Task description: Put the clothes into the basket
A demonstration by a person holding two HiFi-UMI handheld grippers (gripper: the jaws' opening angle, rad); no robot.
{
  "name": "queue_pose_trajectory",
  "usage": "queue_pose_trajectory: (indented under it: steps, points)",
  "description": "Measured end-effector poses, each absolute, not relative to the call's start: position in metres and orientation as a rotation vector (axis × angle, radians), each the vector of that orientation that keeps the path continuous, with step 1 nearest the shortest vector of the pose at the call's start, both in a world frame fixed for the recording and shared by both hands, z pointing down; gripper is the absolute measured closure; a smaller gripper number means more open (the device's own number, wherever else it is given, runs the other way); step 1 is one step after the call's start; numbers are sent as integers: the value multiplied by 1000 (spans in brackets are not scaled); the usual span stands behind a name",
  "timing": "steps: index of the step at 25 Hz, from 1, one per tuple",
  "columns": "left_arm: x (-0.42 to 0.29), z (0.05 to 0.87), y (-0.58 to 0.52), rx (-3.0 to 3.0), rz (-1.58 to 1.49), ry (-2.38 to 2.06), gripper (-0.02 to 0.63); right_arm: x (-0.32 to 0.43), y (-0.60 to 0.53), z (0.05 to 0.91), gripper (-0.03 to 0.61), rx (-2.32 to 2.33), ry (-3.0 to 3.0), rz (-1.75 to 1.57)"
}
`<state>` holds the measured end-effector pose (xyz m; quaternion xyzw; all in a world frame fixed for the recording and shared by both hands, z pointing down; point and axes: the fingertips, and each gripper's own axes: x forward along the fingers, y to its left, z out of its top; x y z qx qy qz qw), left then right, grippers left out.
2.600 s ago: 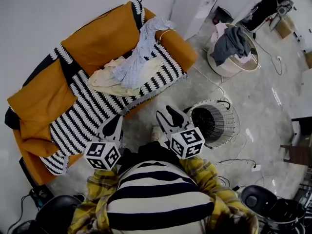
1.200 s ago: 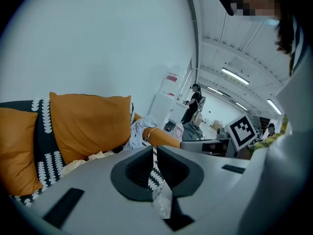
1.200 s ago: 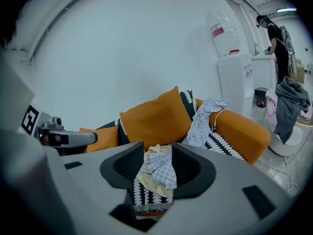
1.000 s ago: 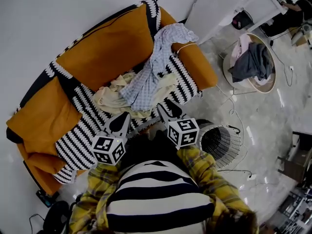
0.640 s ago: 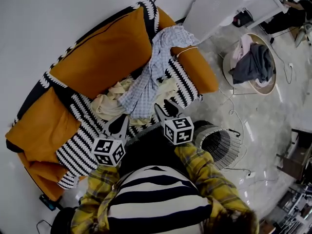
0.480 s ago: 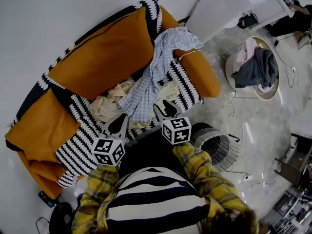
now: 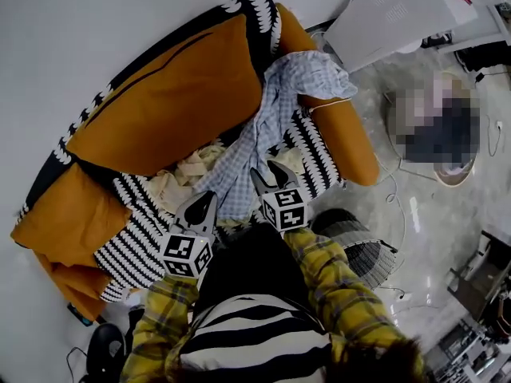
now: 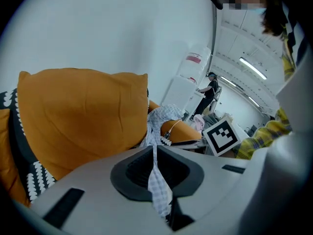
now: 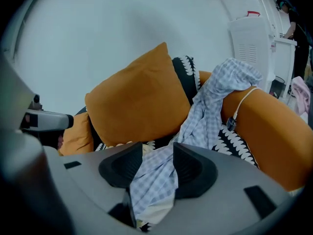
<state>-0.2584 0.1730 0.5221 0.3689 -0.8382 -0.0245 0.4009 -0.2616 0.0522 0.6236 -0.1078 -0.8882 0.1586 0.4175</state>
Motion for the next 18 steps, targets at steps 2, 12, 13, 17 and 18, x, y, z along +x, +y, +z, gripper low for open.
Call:
queue_pose_trajectory:
  steps: [2,12,13,17,18]
  points:
    - [-266,533,166,938,-43,-2104,578,-270,50,644,388,-272,-2198,384]
    - [-289,587,155,910,-29,-2023,578,-305,37,718,356,-192,-2115,360]
    - [-292,591,155,907,-31,-2024,578,-308,37,723,354,-182,-2111,354]
    - [-304,602,154,897,-32,-2027,578,-319,34,743,327,-143,-2088,343]
    - [-306,605,153,896,-31,-2023,578,-320,33,747,320,-134,-2081,344]
